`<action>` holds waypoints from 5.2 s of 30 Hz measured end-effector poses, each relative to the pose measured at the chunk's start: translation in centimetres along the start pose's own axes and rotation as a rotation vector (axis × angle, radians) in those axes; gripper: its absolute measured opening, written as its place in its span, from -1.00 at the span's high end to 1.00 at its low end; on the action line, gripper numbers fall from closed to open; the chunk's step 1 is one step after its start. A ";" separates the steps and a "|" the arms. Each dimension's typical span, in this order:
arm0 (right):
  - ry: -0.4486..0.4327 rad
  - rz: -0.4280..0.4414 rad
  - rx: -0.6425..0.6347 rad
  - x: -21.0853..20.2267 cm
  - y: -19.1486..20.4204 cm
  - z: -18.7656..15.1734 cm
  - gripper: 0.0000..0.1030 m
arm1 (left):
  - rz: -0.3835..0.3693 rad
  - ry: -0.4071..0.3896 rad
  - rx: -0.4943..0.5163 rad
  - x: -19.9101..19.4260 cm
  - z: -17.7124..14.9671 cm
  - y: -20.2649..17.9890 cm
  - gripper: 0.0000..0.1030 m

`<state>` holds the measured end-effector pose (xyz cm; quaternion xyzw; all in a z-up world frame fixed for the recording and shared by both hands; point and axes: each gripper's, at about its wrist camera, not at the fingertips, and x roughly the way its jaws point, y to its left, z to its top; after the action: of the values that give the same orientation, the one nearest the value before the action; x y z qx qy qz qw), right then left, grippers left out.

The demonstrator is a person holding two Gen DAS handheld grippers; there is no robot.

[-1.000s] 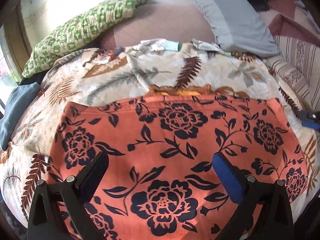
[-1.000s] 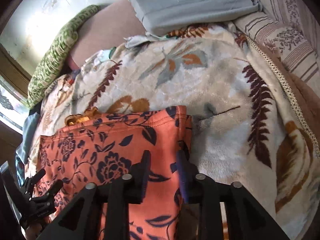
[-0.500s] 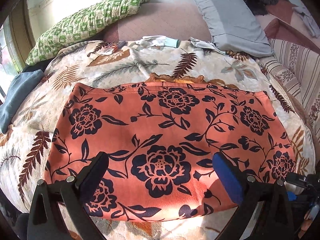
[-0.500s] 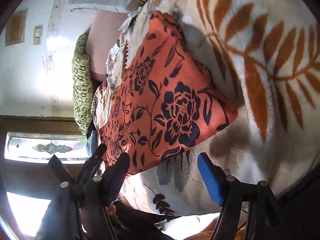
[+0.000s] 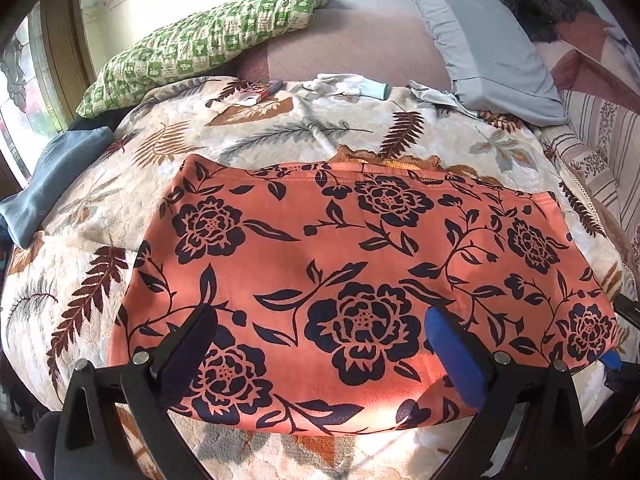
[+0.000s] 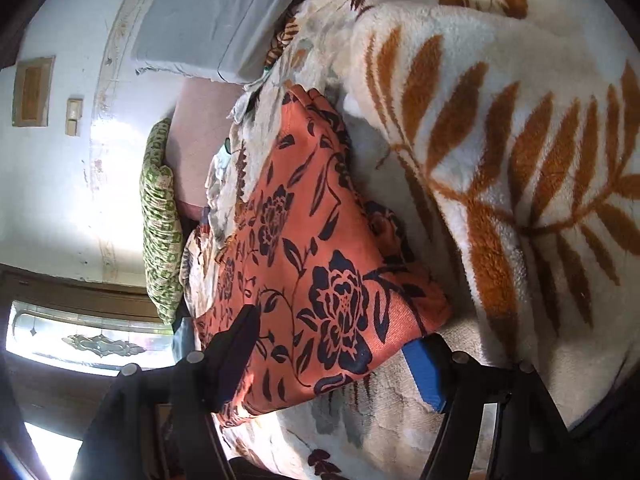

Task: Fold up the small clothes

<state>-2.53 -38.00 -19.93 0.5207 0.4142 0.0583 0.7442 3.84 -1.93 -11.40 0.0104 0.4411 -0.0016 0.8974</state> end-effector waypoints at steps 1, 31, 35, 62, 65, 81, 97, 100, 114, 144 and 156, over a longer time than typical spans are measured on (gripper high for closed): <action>-0.017 0.013 -0.021 -0.5 0.5 0.0 -0.43 | 0.001 0.001 -0.006 0.1 0.1 0.0 -1.00; 0.062 -0.114 -0.066 3.2 0.5 1.8 0.70 | 0.044 0.145 0.125 6.4 -1.4 0.4 -0.99; 0.029 -0.098 -0.250 2.4 6.9 1.2 0.77 | -0.024 0.097 0.051 3.5 -0.4 2.4 -0.86; 0.448 0.058 -0.745 20.1 25.7 -18.5 -0.44 | -0.069 -0.075 -0.524 -6.7 -4.1 25.0 -0.86; 0.328 0.005 -0.714 17.4 24.4 -13.8 -0.44 | -0.105 -0.041 -0.530 -5.5 -4.2 23.9 -0.86; 0.282 -0.234 -0.751 22.9 24.4 -6.2 -0.45 | -0.041 -0.004 -0.552 -4.9 -5.4 25.5 -0.86; 0.550 0.178 -0.211 16.4 14.6 -13.5 -0.45 | -0.282 0.101 -0.649 0.4 -4.5 23.4 -0.86; 0.517 0.206 0.050 17.8 11.7 -12.6 -0.45 | -0.285 0.076 -0.629 0.3 -4.0 22.9 -0.73; 0.393 0.234 0.317 17.9 8.3 -12.8 -0.47 | -0.246 0.097 -0.560 1.0 -2.5 21.1 -0.36; 0.205 -0.089 -0.626 15.9 19.4 -3.3 -0.53 | -0.316 0.057 -0.437 3.1 -1.5 19.7 -0.49; 0.306 -0.124 -0.526 24.0 17.7 -1.8 0.27 | -0.337 0.068 -0.377 5.5 -2.1 19.0 -0.49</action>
<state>17.92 -16.26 -18.88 0.2692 0.5231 0.1954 0.7847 5.79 17.18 -16.71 -0.2307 0.4592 -0.0686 0.8551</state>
